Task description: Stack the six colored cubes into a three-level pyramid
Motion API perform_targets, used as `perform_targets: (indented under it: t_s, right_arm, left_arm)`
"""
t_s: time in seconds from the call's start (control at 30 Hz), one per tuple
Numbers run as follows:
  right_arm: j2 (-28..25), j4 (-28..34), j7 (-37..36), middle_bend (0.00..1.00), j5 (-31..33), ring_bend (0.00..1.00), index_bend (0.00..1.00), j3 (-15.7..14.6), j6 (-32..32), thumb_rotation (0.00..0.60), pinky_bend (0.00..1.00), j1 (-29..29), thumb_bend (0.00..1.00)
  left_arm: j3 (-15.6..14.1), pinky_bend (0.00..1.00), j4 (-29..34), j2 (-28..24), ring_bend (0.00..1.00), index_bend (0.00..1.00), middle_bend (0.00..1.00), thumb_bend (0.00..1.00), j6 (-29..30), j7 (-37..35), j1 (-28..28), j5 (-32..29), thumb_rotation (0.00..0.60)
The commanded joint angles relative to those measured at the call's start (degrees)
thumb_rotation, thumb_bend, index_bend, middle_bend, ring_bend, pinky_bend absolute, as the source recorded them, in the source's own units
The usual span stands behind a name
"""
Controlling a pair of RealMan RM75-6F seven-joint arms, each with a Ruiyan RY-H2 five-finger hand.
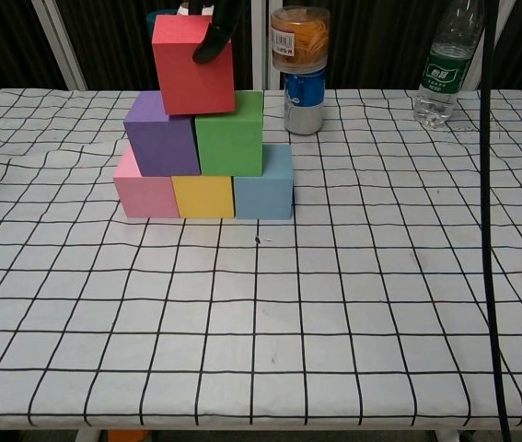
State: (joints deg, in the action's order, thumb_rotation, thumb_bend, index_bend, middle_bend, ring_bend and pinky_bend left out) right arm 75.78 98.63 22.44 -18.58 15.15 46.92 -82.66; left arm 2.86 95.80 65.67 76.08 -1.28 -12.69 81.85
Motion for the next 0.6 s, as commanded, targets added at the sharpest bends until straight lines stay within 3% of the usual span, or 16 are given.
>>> perform_targets:
  t_s: [0.03, 0.6]
  right_arm:
    - [0.72, 0.01, 1.03, 0.39, 1.71, 0.11, 0.0, -0.03, 1.21, 0.6, 0.05, -0.82, 0.18]
    - [2.23, 0.39, 3.95, 0.39, 6.6, 0.11, 0.0, 1.01, 3.6, 0.6, 0.04, -2.41, 0.18]
  left_arm:
    - [-0.06, 0.07, -0.3, 0.13, 0.1, 0.18, 0.16, 0.06, 0.06, -0.38, 0.07, 0.14, 0.6]
    - [-0.23, 0.07, -1.7, 0.3, 0.1, 0.18, 0.16, 0.06, 0.53, -2.29, 0.57, 0.65, 0.6]
